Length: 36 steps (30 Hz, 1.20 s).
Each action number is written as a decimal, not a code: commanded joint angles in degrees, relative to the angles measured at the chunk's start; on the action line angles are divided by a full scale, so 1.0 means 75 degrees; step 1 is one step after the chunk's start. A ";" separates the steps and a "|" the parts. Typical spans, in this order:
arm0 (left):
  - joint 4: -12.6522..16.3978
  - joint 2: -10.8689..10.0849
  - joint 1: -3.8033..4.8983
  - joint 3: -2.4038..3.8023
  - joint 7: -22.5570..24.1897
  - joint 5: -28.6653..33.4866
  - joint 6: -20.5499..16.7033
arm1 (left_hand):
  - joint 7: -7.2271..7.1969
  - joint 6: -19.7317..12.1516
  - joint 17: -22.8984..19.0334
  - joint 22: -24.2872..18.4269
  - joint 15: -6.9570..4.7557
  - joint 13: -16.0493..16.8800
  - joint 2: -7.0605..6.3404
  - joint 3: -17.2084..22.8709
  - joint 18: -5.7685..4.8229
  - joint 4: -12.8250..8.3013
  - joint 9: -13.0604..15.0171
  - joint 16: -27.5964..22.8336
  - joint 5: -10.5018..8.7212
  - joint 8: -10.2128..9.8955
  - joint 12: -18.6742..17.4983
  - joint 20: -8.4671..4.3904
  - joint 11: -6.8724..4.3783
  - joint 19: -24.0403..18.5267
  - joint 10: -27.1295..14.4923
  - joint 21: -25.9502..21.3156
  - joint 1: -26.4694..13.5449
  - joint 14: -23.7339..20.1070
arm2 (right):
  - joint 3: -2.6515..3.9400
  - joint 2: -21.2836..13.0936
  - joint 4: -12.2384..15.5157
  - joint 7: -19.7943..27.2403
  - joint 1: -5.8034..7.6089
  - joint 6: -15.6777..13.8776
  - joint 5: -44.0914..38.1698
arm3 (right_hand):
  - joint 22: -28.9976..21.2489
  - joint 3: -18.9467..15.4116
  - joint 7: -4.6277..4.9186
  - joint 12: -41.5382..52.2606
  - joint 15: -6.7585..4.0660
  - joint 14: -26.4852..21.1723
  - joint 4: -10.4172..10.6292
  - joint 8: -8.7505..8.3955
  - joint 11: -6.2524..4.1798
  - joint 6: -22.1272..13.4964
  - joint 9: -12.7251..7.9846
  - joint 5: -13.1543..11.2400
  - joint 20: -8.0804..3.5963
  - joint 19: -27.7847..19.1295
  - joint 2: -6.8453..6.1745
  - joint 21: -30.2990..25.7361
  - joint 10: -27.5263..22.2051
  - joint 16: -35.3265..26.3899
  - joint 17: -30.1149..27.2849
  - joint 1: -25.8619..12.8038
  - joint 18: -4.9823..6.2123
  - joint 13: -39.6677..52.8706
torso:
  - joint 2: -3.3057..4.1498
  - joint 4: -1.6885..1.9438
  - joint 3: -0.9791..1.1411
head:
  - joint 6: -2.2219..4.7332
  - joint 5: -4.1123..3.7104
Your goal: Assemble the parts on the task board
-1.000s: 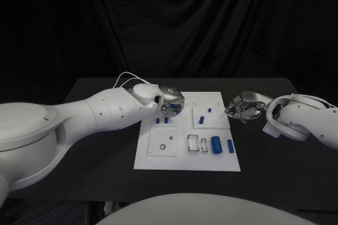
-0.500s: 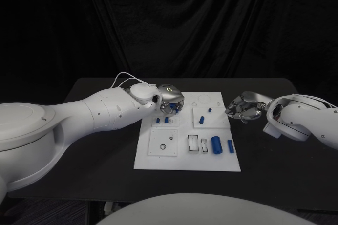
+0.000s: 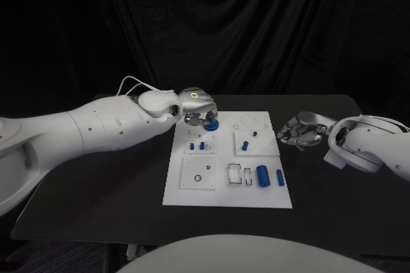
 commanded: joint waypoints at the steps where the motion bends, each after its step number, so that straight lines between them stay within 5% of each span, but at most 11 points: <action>1: 0.0391 -0.0340 0.0282 0.0016 -0.0176 -0.0014 -0.0352 | -0.0032 0.0058 0.0857 -0.0009 -0.0067 -0.0121 0.0016 -0.0027 0.0112 0.0030 0.0174 -0.0049 -0.0029 -0.0079 -0.0157 0.0019 -0.0035 0.0028 0.0042 -0.0027 -0.0127 0.0415 | 0.0004 -0.0043 0.0026 -0.0153 -0.0015 0.0057 -0.0003 | -0.0014 0.0050 0.0011 -0.0047 -0.0028 -0.0031 -0.0027 0.0035 -0.0011 0.0040 0.0003 0.0027 -0.0010 0.0003 -0.0053 -0.0045 -0.0026 -0.0063 -0.0020 -0.0015 0.0080 -0.0020 | -0.0008 0.0006 0.0003 | 0.0000 0.0027; 6: 0.0807 -0.0823 0.0510 0.0000 -0.0350 -0.0014 -0.0242 | -0.0067 0.0041 0.0850 -0.0010 -0.0073 -0.0222 0.0016 -0.0043 0.0108 0.0082 0.0182 -0.0056 -0.0101 -0.0120 -0.0288 0.0015 -0.0059 -0.0012 0.0026 -0.0029 -0.0195 0.0416 | 0.0004 -0.0078 0.0022 -0.0177 -0.0015 0.0082 -0.0003 | -0.0015 0.0051 0.0011 -0.0048 -0.0028 -0.0032 -0.0029 0.0036 -0.0011 0.0042 0.0003 0.0026 -0.0010 0.0004 -0.0053 -0.0047 -0.0026 -0.0068 -0.0024 -0.0016 0.0080 -0.0021 | -0.0016 0.0021 0.0004 | 0.0000 0.0062; 13: 0.0974 -0.1100 0.0559 -0.0021 -0.0438 -0.0014 0.0062 | -0.0088 0.0019 0.0837 -0.0011 -0.0069 -0.0280 0.0025 -0.0048 0.0109 0.0112 0.0186 -0.0064 -0.0131 -0.0153 -0.0359 0.0013 -0.0074 -0.0050 0.0037 -0.0031 -0.0228 0.0412 | 0.0004 -0.0058 0.0016 -0.0162 -0.0015 0.0109 -0.0003 | -0.0016 0.0052 0.0011 -0.0052 -0.0028 -0.0034 -0.0030 0.0038 -0.0010 0.0045 0.0004 0.0025 -0.0011 0.0004 -0.0053 -0.0049 -0.0029 -0.0074 -0.0029 -0.0018 0.0080 -0.0024 | -0.0064 0.0091 0.0038 | 0.0000 0.0016; 21: 0.0886 -0.1061 0.0326 -0.0024 -0.0418 -0.0014 0.0353 | -0.0106 -0.0047 0.0812 -0.0009 -0.0068 -0.0331 0.0030 -0.0047 0.0106 0.0127 0.0180 -0.0076 -0.0106 -0.0204 -0.0437 -0.0001 -0.0086 -0.0062 0.0008 -0.0027 -0.0245 0.0403 | 0.0003 -0.0058 0.0008 -0.0149 -0.0017 0.0155 -0.0003 | -0.0016 0.0052 0.0011 -0.0052 -0.0028 -0.0034 -0.0030 0.0038 -0.0010 0.0045 0.0004 0.0025 -0.0011 0.0004 -0.0053 -0.0049 -0.0029 -0.0074 -0.0029 -0.0018 0.0080 -0.0024 | -0.0101 0.0195 0.0049 | 0.0000 -0.0050; 26: 0.0761 -0.0979 0.0145 -0.0024 -0.0437 -0.0013 0.0384 | -0.0149 -0.0243 0.0797 -0.0007 -0.0086 -0.0446 -0.0012 -0.0043 0.0109 0.0144 0.0159 -0.0084 -0.0171 -0.0333 -0.0639 -0.0024 -0.0111 -0.0040 -0.0181 -0.0022 -0.0279 0.0399 | 0.0003 -0.0066 0.0006 -0.0150 -0.0018 0.0177 -0.0003 | -0.0016 0.0052 0.0011 -0.0052 -0.0028 -0.0034 -0.0030 0.0038 -0.0010 0.0045 0.0004 0.0025 -0.0011 0.0004 -0.0053 -0.0049 -0.0029 -0.0074 -0.0029 -0.0018 0.0080 -0.0024 | -0.0091 0.0197 0.0033 | 0.0000 -0.0052; 36: 0.0430 -0.0718 -0.0120 -0.0023 -0.0385 -0.0013 0.0261 | -0.0126 -0.0074 0.0777 -0.0008 -0.0096 -0.0452 0.0023 -0.0050 0.0108 0.0136 0.0223 -0.0093 -0.0140 -0.0258 -0.0583 -0.0037 -0.0106 0.0003 0.0067 -0.0025 -0.0279 0.0398 | 0.0003 -0.0039 -0.0002 -0.0141 -0.0020 0.0191 -0.0003 | -0.0019 0.0058 0.0011 -0.0063 -0.0028 -0.0039 -0.0035 0.0041 -0.0010 0.0050 0.0004 0.0024 -0.0011 0.0005 -0.0050 -0.0058 -0.0037 -0.0092 -0.0043 -0.0020 0.0079 -0.0034 | -0.0089 0.0188 0.0045 | 0.0000 -0.0042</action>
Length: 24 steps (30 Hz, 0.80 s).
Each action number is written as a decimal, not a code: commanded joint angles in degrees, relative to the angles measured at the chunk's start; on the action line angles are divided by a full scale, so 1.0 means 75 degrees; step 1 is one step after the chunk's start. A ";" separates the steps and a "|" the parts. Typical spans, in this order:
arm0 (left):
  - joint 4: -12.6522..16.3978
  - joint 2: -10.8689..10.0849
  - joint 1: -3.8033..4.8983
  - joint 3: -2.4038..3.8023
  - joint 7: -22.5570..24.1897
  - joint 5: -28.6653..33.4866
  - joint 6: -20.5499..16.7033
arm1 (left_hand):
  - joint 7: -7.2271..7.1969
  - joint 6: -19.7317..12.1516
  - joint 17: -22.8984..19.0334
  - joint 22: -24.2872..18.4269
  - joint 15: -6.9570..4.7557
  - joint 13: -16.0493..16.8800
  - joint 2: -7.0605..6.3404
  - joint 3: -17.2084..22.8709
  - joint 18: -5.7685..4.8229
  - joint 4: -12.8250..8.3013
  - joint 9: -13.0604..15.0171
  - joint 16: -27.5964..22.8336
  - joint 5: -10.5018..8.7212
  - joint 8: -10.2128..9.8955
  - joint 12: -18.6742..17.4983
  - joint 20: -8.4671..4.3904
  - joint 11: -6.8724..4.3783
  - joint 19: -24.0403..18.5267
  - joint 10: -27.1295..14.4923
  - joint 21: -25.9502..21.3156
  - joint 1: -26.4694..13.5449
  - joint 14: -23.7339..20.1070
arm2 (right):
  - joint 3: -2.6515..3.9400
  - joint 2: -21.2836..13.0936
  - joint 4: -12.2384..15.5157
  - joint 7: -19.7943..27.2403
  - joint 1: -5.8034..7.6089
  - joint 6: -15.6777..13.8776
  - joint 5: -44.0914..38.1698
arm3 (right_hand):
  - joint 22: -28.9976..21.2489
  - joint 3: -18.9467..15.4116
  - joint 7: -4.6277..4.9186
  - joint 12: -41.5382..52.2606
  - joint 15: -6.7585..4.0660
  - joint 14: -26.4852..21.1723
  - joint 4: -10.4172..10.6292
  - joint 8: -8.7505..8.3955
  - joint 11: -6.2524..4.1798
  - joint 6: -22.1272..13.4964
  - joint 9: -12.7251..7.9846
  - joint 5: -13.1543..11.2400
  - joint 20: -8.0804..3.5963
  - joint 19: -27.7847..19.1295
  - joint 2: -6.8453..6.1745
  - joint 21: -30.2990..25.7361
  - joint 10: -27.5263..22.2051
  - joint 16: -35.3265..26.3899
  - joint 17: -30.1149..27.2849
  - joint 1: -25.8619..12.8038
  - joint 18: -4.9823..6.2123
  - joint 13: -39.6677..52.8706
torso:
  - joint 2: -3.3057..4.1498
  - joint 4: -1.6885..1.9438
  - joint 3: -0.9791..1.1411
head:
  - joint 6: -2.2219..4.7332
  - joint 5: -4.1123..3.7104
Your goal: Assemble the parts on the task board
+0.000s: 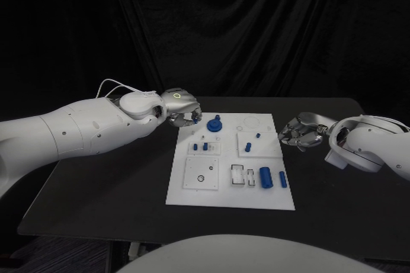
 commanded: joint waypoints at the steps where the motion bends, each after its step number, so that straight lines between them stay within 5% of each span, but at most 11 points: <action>1: -0.0095 0.0092 -0.0073 0.0007 0.0036 -0.0012 0.0004 | 0.0008 0.0043 0.0777 -0.0008 -0.0041 -0.0006 0.0014 -0.0021 0.0108 0.0036 0.0039 -0.0034 0.0003 0.0045 0.0036 -0.0037 -0.0016 0.0003 0.0059 -0.0025 -0.0047 0.0399 | 0.0004 0.0008 0.0000 -0.0099 -0.0019 0.0072 -0.0003 | -0.0012 0.0038 0.0011 -0.0027 -0.0028 -0.0039 -0.0015 0.0042 -0.0010 0.0050 0.0004 0.0024 -0.0011 0.0005 -0.0050 -0.0027 -0.0037 -0.0048 -0.0007 -0.0020 0.0079 -0.0006 | 0.0002 0.0000 0.0008 | 0.0001 -0.0002; 24: -0.0785 0.0699 -0.0406 0.0009 0.0088 -0.0012 0.0255 | 0.0047 0.0004 0.0744 -0.0011 -0.0025 -0.0023 0.0013 -0.0020 0.0106 0.0018 0.0040 -0.0051 0.0020 0.0014 0.0011 -0.0025 0.0019 -0.0030 0.0070 -0.0031 -0.0037 0.0386 | 0.0004 0.0047 -0.0020 -0.0092 -0.0027 0.0074 -0.0003 | -0.0016 0.0046 0.0012 -0.0038 -0.0027 -0.0037 -0.0026 0.0043 -0.0009 0.0052 0.0003 0.0022 -0.0012 0.0008 -0.0050 -0.0041 -0.0042 -0.0056 -0.0008 -0.0023 0.0078 -0.0016 | -0.0010 -0.0008 0.0004 | 0.0001 -0.0041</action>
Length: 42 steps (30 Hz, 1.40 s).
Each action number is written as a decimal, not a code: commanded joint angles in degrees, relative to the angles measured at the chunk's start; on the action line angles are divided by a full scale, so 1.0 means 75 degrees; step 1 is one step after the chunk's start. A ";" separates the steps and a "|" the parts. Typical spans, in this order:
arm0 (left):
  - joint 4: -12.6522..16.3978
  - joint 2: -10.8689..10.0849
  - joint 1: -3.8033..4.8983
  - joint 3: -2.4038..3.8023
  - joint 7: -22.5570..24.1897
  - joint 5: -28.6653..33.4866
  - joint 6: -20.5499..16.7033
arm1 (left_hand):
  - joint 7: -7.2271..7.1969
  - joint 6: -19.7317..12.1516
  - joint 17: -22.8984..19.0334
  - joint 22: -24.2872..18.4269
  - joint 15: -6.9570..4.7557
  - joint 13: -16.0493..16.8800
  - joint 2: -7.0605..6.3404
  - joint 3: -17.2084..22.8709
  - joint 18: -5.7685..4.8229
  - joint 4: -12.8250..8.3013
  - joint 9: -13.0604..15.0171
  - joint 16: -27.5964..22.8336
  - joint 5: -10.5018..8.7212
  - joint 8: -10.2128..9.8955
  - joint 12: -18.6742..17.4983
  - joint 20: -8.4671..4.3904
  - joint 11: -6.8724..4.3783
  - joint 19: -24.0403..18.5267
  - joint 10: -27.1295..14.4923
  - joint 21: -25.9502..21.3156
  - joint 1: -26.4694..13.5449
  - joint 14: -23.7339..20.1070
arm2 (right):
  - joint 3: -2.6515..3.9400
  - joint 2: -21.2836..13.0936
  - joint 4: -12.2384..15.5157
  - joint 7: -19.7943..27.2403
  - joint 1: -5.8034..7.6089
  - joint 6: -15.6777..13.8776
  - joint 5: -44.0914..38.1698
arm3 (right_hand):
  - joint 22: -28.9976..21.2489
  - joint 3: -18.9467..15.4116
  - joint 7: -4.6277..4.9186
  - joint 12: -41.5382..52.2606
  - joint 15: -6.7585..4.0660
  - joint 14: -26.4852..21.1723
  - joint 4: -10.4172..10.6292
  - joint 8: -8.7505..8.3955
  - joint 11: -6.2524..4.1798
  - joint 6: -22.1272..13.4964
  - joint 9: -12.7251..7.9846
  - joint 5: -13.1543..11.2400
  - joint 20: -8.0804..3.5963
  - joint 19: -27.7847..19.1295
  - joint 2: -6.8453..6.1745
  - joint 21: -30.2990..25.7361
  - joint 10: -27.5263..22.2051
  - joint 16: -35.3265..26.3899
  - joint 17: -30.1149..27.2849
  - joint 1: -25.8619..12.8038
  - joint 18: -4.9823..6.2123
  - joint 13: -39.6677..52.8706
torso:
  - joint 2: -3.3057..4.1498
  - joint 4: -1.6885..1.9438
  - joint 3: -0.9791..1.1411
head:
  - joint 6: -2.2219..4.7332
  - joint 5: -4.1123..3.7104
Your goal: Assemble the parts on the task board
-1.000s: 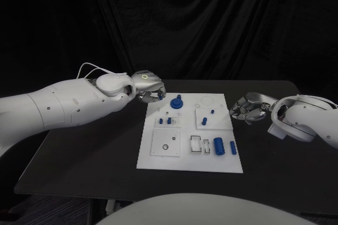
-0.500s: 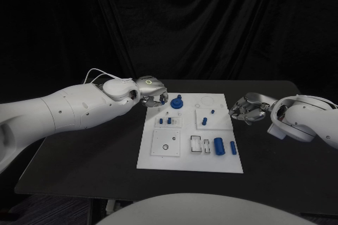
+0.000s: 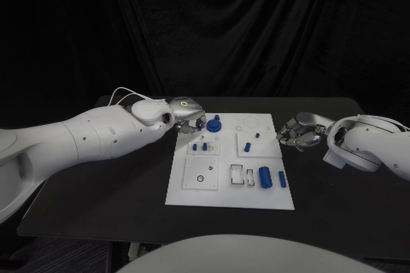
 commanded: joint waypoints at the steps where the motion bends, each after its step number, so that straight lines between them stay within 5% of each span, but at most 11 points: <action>1: -0.0051 0.0057 -0.0031 0.0008 0.0075 -0.0011 0.0156 | 0.0048 0.0008 0.0744 -0.0011 -0.0026 -0.0015 0.0015 -0.0018 0.0106 0.0021 0.0003 -0.0051 0.0021 -0.0011 0.0011 -0.0025 0.0017 -0.0030 0.0015 -0.0031 -0.0040 0.0386 | 0.0005 0.0001 -0.0005 -0.0093 -0.0020 0.0050 -0.0004 | -0.0015 0.0044 0.0012 -0.0040 -0.0027 -0.0037 -0.0024 0.0043 -0.0010 0.0052 0.0004 0.0022 -0.0012 0.0008 -0.0050 -0.0041 -0.0043 -0.0051 -0.0009 -0.0023 0.0078 -0.0015 | 0.0001 0.0004 -0.0002 | 0.0001 -0.0011; 42: -0.0319 0.0369 -0.0217 0.0008 0.0064 -0.0012 0.0548 | 0.0078 -0.0059 0.0697 -0.0011 0.0000 -0.0043 0.0039 -0.0004 0.0107 0.0000 0.0000 -0.0075 -0.0007 -0.0062 -0.0043 0.0000 0.0044 -0.0103 -0.0016 -0.0031 -0.0024 0.0363 | 0.0005 0.0015 -0.0005 -0.0102 -0.0022 0.0057 -0.0004 | -0.0015 0.0044 0.0012 -0.0040 -0.0027 -0.0037 -0.0024 0.0043 -0.0010 0.0052 0.0004 0.0022 -0.0012 0.0008 -0.0050 -0.0041 -0.0043 -0.0051 -0.0009 -0.0023 0.0078 -0.0015 | 0.0001 0.0002 -0.0006 | 0.0001 -0.0074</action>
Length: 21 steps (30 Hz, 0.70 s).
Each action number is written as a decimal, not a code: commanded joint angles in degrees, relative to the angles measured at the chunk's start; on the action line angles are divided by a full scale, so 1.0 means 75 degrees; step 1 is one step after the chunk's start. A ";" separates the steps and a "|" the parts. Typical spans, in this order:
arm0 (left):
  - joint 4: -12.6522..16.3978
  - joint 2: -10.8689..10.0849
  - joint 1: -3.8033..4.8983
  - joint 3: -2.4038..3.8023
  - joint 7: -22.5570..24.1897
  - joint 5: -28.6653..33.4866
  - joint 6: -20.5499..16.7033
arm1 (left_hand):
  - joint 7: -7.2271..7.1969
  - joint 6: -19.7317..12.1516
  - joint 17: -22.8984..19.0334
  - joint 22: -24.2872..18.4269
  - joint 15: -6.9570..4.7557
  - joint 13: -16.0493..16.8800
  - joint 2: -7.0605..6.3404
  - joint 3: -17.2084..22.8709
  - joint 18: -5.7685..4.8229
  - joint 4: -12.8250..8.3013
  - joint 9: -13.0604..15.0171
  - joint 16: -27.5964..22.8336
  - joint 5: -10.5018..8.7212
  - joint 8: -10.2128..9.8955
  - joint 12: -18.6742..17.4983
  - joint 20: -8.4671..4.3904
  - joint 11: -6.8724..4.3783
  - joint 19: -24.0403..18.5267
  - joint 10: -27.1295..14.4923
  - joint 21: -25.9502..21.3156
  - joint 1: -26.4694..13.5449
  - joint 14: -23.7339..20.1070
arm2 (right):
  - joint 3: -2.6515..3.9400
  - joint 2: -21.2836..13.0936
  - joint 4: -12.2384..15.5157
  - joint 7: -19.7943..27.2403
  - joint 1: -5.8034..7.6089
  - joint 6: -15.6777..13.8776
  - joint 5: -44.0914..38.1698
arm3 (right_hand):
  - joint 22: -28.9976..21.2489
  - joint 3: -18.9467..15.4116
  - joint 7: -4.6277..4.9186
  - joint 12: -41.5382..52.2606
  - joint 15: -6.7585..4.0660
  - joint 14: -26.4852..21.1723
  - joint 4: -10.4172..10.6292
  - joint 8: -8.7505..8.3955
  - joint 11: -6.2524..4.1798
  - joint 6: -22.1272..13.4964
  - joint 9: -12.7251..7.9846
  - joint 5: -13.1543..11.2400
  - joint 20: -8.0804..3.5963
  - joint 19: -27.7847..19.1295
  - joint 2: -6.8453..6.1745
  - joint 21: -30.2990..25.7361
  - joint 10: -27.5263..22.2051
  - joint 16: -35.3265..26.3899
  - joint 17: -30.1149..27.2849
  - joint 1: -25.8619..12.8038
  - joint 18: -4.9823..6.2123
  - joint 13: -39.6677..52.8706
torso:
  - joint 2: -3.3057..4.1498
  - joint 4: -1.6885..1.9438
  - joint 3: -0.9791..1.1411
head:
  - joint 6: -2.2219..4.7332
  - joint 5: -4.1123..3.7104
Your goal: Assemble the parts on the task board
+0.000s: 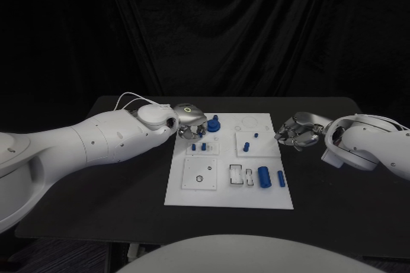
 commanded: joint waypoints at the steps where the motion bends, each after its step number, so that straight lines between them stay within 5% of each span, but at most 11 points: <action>1: -0.0010 0.0023 -0.0020 0.0007 0.0063 -0.0011 0.0107 | 0.0052 -0.0029 0.0697 -0.0011 -0.0001 -0.0008 0.0040 -0.0003 0.0106 0.0001 0.0013 -0.0045 0.0005 -0.0023 -0.0043 0.0001 0.0044 -0.0046 -0.0017 -0.0031 -0.0026 0.0364 | 0.0005 -0.0005 0.0008 -0.0101 -0.0018 0.0042 -0.0004 | -0.0008 0.0024 0.0012 -0.0041 -0.0028 -0.0037 -0.0005 0.0043 -0.0009 0.0052 0.0003 0.0022 -0.0012 0.0008 -0.0051 -0.0041 -0.0042 -0.0027 -0.0011 -0.0023 0.0078 -0.0008 | 0.0000 -0.0002 0.0000 | 0.0001 -0.0011; 21: -0.0115 0.0132 -0.0053 0.0007 0.0076 -0.0011 0.0140 | 0.0075 -0.0071 0.0613 -0.0012 0.0016 -0.0020 0.0050 0.0003 0.0106 -0.0020 0.0011 -0.0085 -0.0037 -0.0057 -0.0070 0.0018 0.0064 -0.0097 -0.0029 -0.0032 -0.0011 0.0329 | 0.0006 0.0011 0.0005 -0.0119 -0.0018 0.0066 -0.0004 | -0.0008 0.0024 0.0012 -0.0041 -0.0028 -0.0037 -0.0005 0.0043 -0.0009 0.0052 0.0003 0.0022 -0.0012 0.0008 -0.0051 -0.0041 -0.0042 -0.0027 -0.0011 -0.0023 0.0078 -0.0008 | 0.0001 0.0006 -0.0004 | 0.0001 -0.0049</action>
